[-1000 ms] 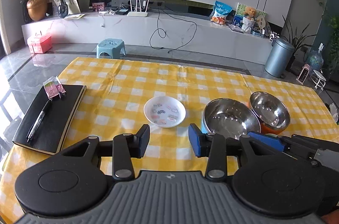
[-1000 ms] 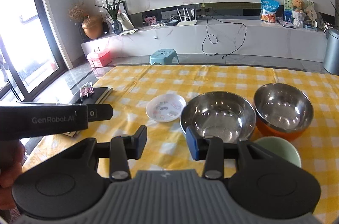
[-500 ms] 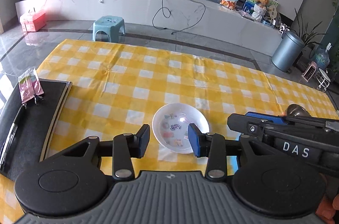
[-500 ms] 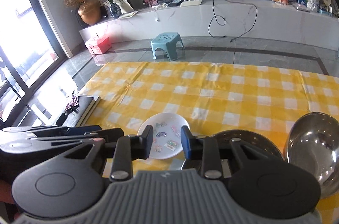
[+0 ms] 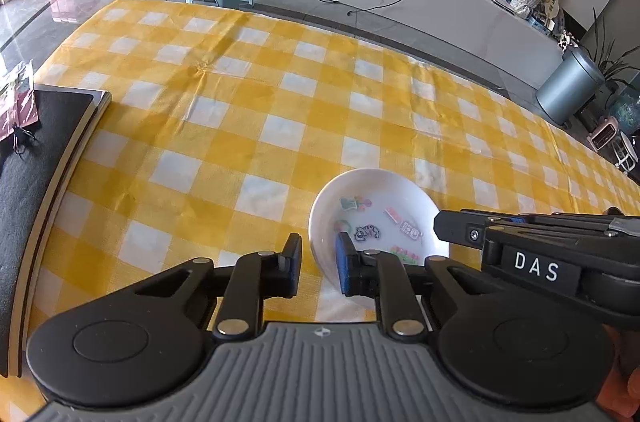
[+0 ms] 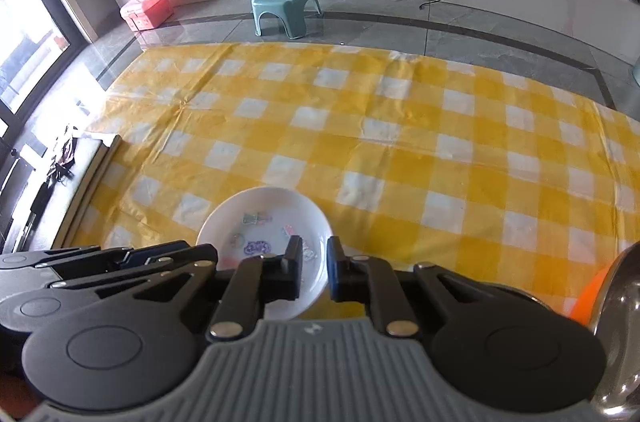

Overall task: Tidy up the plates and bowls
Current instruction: 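Move the left gripper to the rim of the small white sticker bowl, then close the left gripper on the rim of the white sticker bowl, then lift the sticker bowl with the left gripper and lower it onto the glass plate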

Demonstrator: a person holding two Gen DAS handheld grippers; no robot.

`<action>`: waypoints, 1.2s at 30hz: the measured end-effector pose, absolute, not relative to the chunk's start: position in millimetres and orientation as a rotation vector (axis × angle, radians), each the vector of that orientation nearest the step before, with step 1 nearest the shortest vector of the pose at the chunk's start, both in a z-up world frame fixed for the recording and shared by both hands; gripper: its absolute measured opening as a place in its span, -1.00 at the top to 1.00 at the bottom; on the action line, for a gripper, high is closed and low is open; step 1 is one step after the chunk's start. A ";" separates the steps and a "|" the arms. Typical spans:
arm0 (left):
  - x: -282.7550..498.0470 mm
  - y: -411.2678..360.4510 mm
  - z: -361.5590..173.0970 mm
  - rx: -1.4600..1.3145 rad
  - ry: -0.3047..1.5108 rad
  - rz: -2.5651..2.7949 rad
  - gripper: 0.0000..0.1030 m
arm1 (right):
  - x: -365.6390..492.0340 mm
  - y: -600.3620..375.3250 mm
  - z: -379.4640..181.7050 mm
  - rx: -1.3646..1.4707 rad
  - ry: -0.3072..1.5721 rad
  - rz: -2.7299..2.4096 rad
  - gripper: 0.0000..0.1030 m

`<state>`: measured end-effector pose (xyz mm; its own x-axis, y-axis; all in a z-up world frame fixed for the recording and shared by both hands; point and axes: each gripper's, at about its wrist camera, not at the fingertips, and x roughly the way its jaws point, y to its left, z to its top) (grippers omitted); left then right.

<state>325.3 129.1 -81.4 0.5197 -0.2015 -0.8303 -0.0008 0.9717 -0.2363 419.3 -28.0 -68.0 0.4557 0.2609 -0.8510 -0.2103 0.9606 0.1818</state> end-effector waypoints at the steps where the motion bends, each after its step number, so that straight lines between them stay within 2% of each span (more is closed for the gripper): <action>1: 325.6 129.0 -81.0 -0.219 1.019 -0.120 0.64 | 420.8 -26.4 -68.8 0.036 1.060 0.284 0.80; 6: 328.2 127.3 -82.2 -0.204 1.025 -0.116 0.90 | 424.6 -20.4 -68.1 -0.008 1.052 0.289 0.80; 10: 325.5 130.0 -80.0 -0.189 1.015 -0.099 0.97 | 421.6 -15.2 -66.9 -0.020 1.053 0.310 0.80; 26: 310.2 157.9 -79.5 -0.171 1.026 -0.065 0.97 | 408.4 15.4 -78.1 -0.052 1.099 0.357 0.83; 30: 308.5 156.3 -82.7 -0.177 1.038 -0.079 0.76 | 407.0 17.0 -80.8 -0.059 1.105 0.342 0.96; 36: 307.5 158.1 -83.9 -0.179 1.047 -0.070 0.86 | 405.5 19.5 -83.0 -0.076 1.097 0.331 1.00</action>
